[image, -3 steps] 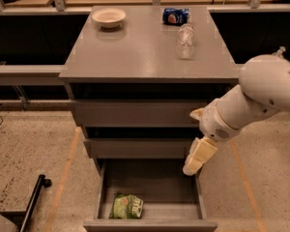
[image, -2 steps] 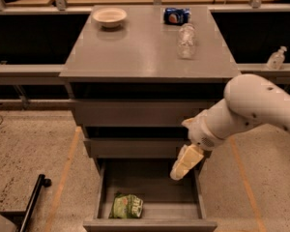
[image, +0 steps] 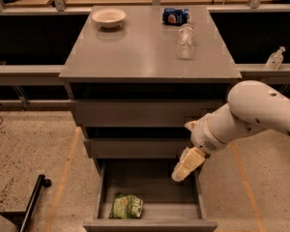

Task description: Pick green jalapeno chip bag from bottom drawer and place on counter

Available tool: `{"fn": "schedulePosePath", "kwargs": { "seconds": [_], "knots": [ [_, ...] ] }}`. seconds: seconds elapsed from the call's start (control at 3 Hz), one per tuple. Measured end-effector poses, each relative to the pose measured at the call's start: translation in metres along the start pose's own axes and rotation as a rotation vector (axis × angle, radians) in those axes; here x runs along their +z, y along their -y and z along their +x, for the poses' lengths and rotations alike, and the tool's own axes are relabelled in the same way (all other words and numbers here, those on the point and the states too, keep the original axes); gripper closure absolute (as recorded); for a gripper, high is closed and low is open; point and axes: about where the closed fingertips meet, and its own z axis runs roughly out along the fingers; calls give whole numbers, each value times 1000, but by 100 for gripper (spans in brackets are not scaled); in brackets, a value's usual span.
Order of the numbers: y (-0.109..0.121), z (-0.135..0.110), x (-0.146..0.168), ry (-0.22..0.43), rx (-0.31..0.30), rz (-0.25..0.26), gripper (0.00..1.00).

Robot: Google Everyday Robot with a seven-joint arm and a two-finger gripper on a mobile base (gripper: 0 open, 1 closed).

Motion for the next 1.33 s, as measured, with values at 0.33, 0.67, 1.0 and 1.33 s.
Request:
{"fn": "schedulePosePath", "kwargs": {
  "seconds": [0.33, 0.67, 1.0, 1.33],
  "knots": [
    [0, 5, 28, 60, 15, -22, 0],
    [9, 11, 65, 109, 27, -46, 0],
    [21, 10, 100, 152, 35, -68, 0],
    [30, 16, 141, 165, 97, -115, 0]
  ]
}}
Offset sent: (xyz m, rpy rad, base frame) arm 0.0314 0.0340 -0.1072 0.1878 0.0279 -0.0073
